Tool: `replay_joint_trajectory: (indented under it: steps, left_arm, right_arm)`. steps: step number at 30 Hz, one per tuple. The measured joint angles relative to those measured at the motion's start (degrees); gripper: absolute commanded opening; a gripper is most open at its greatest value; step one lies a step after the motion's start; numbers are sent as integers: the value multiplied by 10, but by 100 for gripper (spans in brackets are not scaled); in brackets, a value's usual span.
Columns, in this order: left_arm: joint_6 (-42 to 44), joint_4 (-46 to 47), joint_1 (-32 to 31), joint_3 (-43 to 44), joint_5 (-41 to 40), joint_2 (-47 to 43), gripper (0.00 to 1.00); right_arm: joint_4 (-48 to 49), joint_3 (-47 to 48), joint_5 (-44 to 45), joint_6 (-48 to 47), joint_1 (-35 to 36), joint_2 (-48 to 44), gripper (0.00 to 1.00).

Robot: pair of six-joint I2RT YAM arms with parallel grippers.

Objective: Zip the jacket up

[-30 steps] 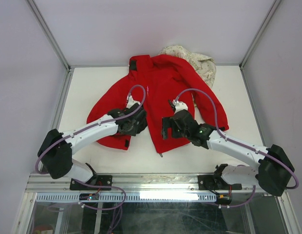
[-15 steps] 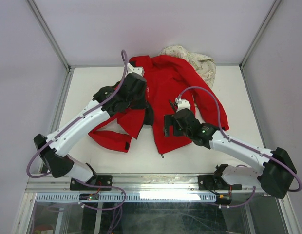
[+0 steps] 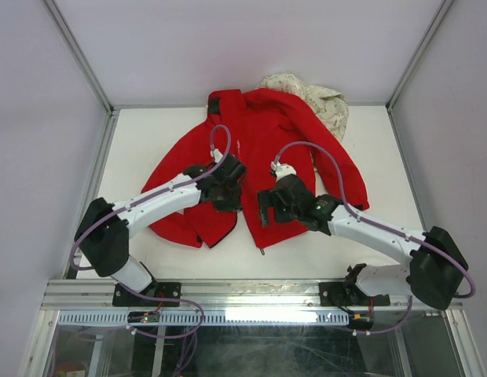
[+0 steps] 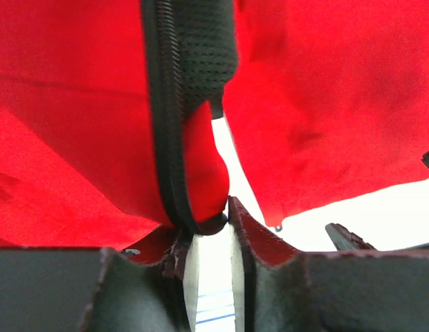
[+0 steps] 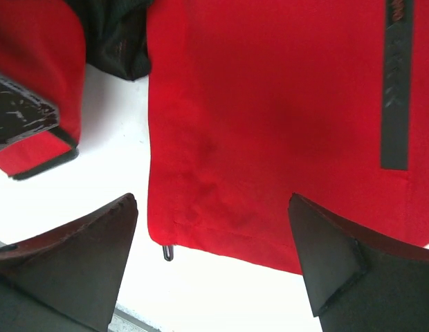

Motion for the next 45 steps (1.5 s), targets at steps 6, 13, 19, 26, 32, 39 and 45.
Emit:
replay_joint_trajectory:
  steps: [6, 13, 19, 26, 32, 39, 45]
  left_arm:
    - [-13, 80, 19, -44, 35, 47, 32]
    - [-16, 176, 80, -43, 99, 109, 43]
    - [-12, 202, 125, -39, 133, 113, 59]
    - [-10, 220, 180, -71, 177, 11, 71]
    - [-4, 216, 217, -103, 190, -97, 74]
    - [15, 186, 228, -120, 177, -152, 76]
    - [23, 166, 228, -151, 185, -205, 76]
  right_arm:
    - [-2, 1, -20, -4, 8, 59, 87]
    - [-16, 37, -23, -15, 47, 120, 83]
    - [-34, 68, -11, -21, 89, 157, 80]
    - [-67, 121, 24, -28, 137, 231, 78]
    - [-95, 168, 58, -27, 155, 294, 61]
    - [-128, 186, 89, -31, 160, 312, 12]
    - [-143, 185, 83, -33, 157, 295, 0]
